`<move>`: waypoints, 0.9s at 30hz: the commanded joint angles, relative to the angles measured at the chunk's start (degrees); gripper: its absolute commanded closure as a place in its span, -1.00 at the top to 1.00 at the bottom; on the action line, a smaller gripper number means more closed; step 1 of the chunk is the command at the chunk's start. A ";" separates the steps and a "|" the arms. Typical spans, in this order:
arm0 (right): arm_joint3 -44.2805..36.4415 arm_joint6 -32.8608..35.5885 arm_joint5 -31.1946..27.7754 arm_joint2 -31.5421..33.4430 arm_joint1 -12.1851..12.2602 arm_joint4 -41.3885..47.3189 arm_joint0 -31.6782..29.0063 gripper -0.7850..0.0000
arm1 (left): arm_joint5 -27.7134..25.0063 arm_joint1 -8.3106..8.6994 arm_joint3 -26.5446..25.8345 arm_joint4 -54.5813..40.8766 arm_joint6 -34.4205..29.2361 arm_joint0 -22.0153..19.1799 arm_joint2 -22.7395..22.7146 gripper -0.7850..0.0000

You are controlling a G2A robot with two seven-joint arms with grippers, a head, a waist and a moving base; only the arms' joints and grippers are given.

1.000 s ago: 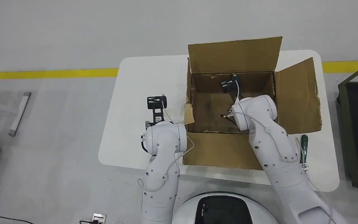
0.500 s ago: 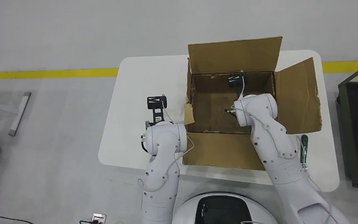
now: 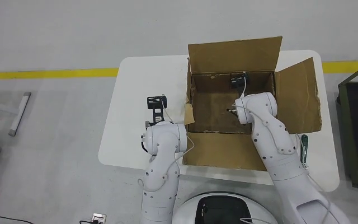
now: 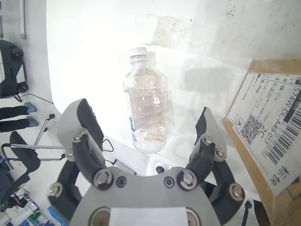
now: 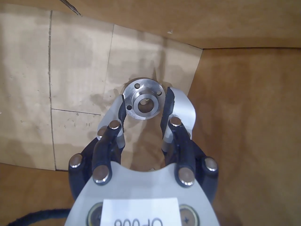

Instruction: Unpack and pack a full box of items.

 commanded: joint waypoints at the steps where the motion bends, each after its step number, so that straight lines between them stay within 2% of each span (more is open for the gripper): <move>1: 0.66 -0.16 0.01 0.15 -0.05 0.41 0.11 -0.06 | 0.00 0.00 0.00 0.00 0.00 0.00 0.00 1.00; 5: 2.26 -0.55 0.00 0.17 -0.18 0.98 0.64 -0.09 | 0.00 0.00 0.00 0.00 0.00 0.00 0.00 1.00; 9: 3.16 -0.79 -0.06 0.13 -0.28 1.02 1.06 -0.22 | 0.00 0.00 0.00 0.00 0.00 0.00 0.00 1.00; 12: 2.44 -0.47 -0.22 0.01 -0.36 1.20 1.03 -0.51 | 0.00 0.00 0.00 0.00 0.00 0.00 0.00 1.00; 13: 2.06 -0.39 -0.32 -0.04 -0.38 1.21 0.92 -0.81 | 0.00 0.00 0.00 0.00 0.00 0.00 0.00 1.00; 16: 1.44 -0.24 -0.51 0.12 -0.41 1.58 0.54 -1.00 | 0.00 0.00 0.00 0.00 0.00 0.00 0.00 1.00; 27: -4.48 1.93 -4.33 0.46 -0.65 8.33 -1.56 -1.00 | 0.00 0.00 0.00 0.00 0.00 0.00 0.00 1.00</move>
